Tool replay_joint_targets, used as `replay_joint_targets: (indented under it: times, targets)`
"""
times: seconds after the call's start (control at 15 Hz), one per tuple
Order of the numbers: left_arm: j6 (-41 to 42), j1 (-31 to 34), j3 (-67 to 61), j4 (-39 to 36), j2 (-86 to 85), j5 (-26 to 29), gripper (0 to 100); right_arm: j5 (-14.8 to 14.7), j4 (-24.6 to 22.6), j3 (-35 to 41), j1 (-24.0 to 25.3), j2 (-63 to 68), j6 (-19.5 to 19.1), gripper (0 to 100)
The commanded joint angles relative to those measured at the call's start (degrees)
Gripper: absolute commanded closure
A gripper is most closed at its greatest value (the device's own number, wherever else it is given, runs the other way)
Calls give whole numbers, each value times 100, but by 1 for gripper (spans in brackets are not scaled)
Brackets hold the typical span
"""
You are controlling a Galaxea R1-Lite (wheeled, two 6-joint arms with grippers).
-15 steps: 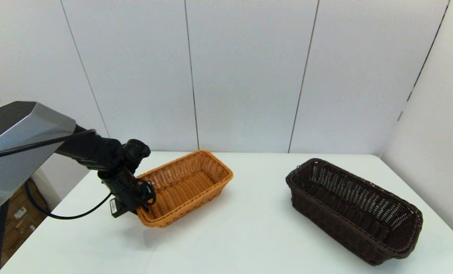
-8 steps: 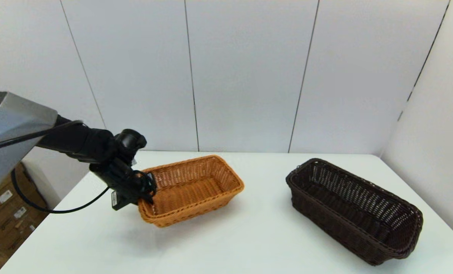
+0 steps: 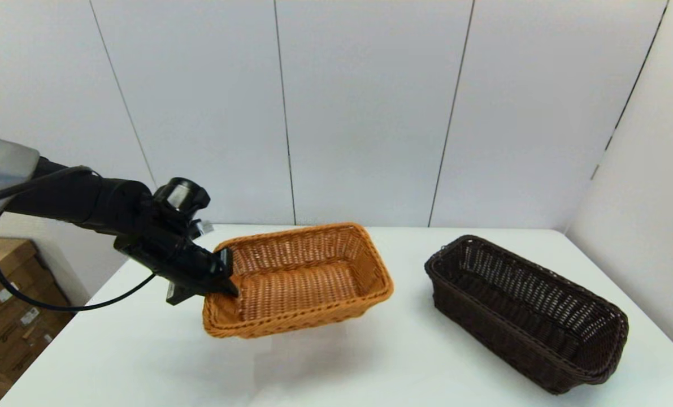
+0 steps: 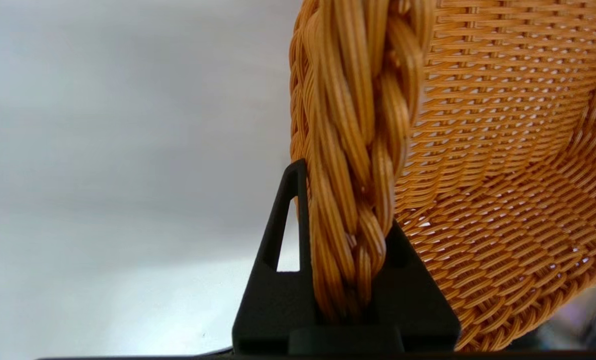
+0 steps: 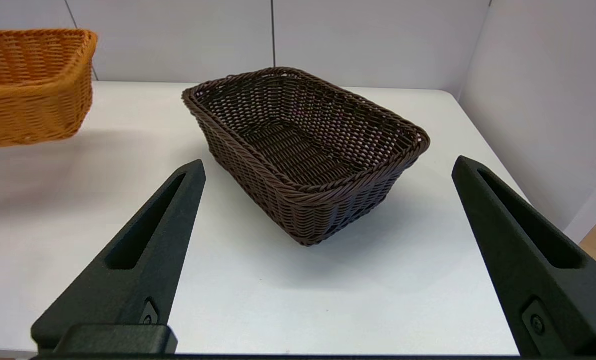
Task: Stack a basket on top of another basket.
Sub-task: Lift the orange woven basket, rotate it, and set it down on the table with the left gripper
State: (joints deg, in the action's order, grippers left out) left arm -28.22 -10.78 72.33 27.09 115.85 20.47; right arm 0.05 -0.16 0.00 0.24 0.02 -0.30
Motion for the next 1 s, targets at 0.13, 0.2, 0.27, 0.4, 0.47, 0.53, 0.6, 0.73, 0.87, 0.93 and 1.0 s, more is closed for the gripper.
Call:
replay_joint_targets:
  times: [0.13, 0.2, 0.27, 0.4, 0.47, 0.53, 0.6, 0.73, 0.87, 0.93, 1.0]
  targets:
    - [458, -496, -254, -28, -80, 115, 100, -5, -2, 9, 2, -2, -5, 0]
    - [467, -575, -245, -46, -45, 115, 100, 4, -2, 9, 2, -2, -5, 0]
    - [467, -654, -228, -134, -1, 115, 100, 4, -2, 9, 2, -2, -5, 0]
    - [423, -724, -210, -406, 175, 124, 100, -5, -2, 9, 2, -2, -5, 0]
    - [414, -733, -201, -450, 237, 115, 100, -5, -2, 9, 2, -2, -5, 0]
    - [396, -733, -157, -459, 324, 115, 100, -5, -2, 9, 2, -2, -5, 0]
    - [379, -733, -78, -441, 421, 107, 100, -5, -2, 9, 2, -2, -5, 0]
    - [335, -733, -8, -441, 553, 98, 100, -5, -2, 9, 2, -2, -5, 0]
    - [335, -733, 53, -450, 685, 80, 100, -5, -2, 9, 2, -2, -5, 0]
    - [335, -733, 106, -450, 755, 80, 100, 4, 7, 9, 2, -2, -5, 0]
    - [335, -733, 141, -441, 817, 71, 100, -5, -2, 9, 2, -2, -5, 0]
